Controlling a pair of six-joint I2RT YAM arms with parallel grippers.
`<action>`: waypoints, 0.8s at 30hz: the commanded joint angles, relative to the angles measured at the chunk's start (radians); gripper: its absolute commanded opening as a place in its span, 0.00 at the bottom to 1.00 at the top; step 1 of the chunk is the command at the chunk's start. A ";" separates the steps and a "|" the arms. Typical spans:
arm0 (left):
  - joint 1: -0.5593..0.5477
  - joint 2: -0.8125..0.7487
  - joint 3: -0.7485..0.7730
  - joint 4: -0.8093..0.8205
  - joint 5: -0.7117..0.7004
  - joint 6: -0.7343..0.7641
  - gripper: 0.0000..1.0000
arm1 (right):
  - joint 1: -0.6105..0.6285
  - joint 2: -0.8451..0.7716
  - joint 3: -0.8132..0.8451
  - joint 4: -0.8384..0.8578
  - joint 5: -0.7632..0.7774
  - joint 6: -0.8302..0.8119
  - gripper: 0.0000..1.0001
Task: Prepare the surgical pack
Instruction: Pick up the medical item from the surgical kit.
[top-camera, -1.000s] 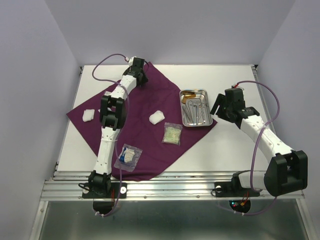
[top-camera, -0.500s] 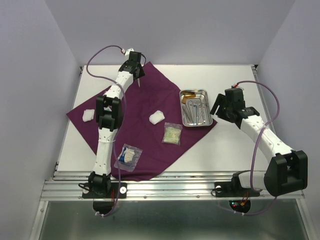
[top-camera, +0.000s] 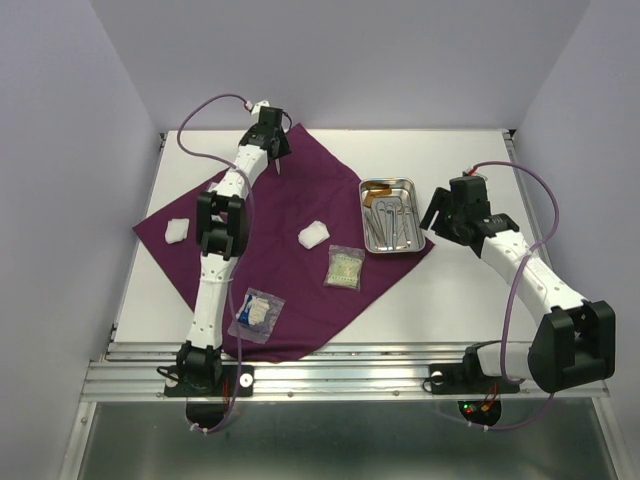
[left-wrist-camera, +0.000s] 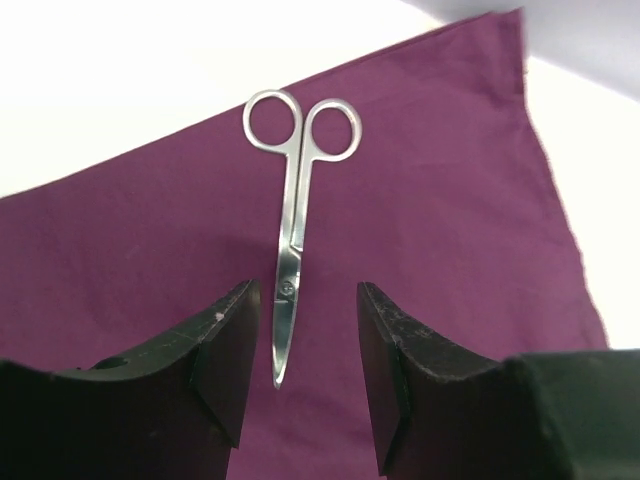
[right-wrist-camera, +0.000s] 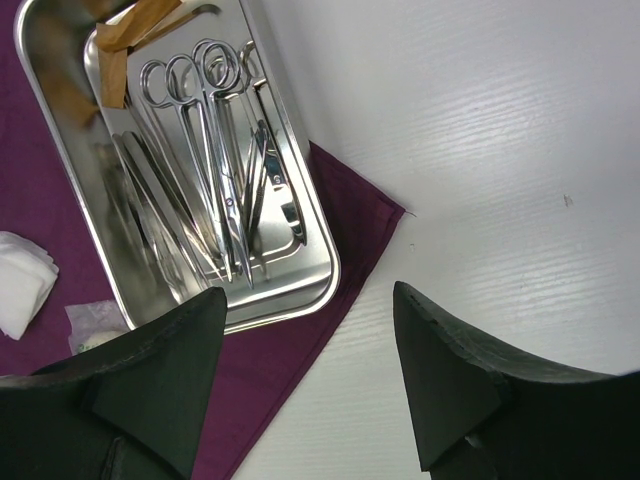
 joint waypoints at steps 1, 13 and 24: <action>0.007 0.030 0.052 0.002 0.006 0.019 0.54 | -0.004 -0.006 0.001 0.039 -0.002 -0.009 0.73; 0.005 0.063 0.049 -0.049 -0.015 0.019 0.42 | -0.004 0.011 -0.001 0.048 -0.007 -0.006 0.73; -0.011 0.062 0.059 -0.115 -0.096 0.064 0.38 | -0.004 0.017 -0.010 0.059 -0.016 -0.003 0.73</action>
